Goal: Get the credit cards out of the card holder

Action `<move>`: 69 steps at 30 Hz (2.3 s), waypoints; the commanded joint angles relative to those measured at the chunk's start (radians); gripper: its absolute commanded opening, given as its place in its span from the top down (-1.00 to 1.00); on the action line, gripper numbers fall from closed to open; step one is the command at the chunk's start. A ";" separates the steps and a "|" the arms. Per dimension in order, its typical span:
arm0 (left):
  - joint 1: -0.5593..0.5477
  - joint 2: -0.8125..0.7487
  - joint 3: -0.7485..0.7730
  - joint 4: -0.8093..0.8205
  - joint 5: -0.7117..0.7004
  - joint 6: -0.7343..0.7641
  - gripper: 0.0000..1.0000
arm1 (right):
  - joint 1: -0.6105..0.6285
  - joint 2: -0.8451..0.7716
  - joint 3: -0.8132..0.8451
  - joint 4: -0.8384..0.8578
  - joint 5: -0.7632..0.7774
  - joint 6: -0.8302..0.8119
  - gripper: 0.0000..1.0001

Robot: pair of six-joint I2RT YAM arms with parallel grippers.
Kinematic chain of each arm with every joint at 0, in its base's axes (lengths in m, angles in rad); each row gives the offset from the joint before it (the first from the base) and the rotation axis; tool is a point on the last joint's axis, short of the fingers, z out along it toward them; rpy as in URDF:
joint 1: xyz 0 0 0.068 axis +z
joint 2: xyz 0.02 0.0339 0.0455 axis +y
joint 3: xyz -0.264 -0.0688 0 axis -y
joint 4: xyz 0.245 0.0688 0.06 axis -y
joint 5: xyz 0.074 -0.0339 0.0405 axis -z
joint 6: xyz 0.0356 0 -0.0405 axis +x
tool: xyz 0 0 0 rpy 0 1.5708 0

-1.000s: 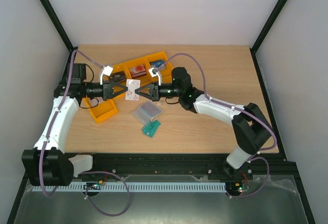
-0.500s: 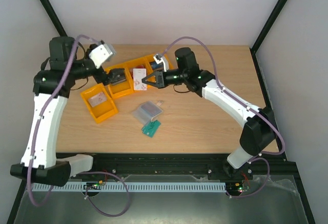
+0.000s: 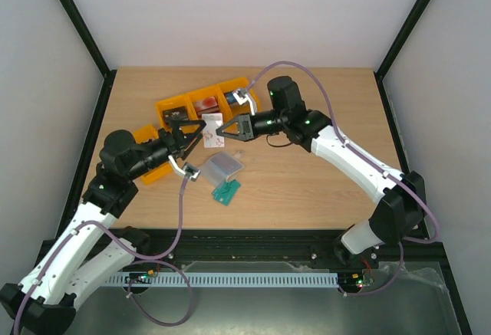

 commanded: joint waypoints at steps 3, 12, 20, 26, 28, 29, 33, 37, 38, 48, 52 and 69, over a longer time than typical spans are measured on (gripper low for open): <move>-0.005 -0.007 -0.037 0.110 0.026 0.404 -0.76 | 0.041 -0.043 -0.032 0.070 -0.038 0.042 0.97; 0.002 -0.006 -0.035 -0.039 -0.091 0.412 -0.76 | 0.056 -0.052 0.003 0.038 0.005 -0.006 0.97; 0.020 -0.037 -0.067 0.007 -0.024 0.387 -0.81 | 0.057 -0.029 0.011 0.041 0.009 -0.007 0.97; 0.018 -0.037 -0.105 0.032 0.010 0.394 -0.67 | 0.064 -0.028 -0.020 0.182 -0.058 0.078 0.97; 0.019 -0.029 -0.107 0.052 0.009 0.373 -0.66 | 0.072 -0.031 -0.021 0.198 -0.063 0.084 0.97; 0.018 -0.027 -0.107 0.061 0.013 0.366 -0.64 | 0.074 -0.031 -0.024 0.198 -0.063 0.085 0.97; 0.019 -0.029 -0.107 0.074 0.021 0.355 -0.47 | 0.077 -0.025 -0.045 0.199 -0.068 0.085 0.97; 0.018 -0.030 -0.106 0.076 0.007 0.339 -0.12 | 0.079 -0.020 -0.051 0.188 -0.073 0.073 0.97; 0.018 -0.030 -0.107 0.076 0.006 0.336 0.01 | 0.079 -0.019 -0.050 0.186 -0.072 0.071 0.97; 0.015 -0.096 -0.131 -0.066 -0.095 0.281 0.95 | 0.071 0.000 -0.032 0.097 0.040 0.023 0.05; -0.018 -0.129 -0.132 -0.288 -0.458 0.173 0.95 | 0.021 -0.005 -0.033 -0.010 0.250 -0.005 -0.99; 0.183 0.574 0.280 -1.016 -0.973 -0.886 0.95 | -0.024 0.018 -0.041 -0.119 0.446 -0.049 -0.97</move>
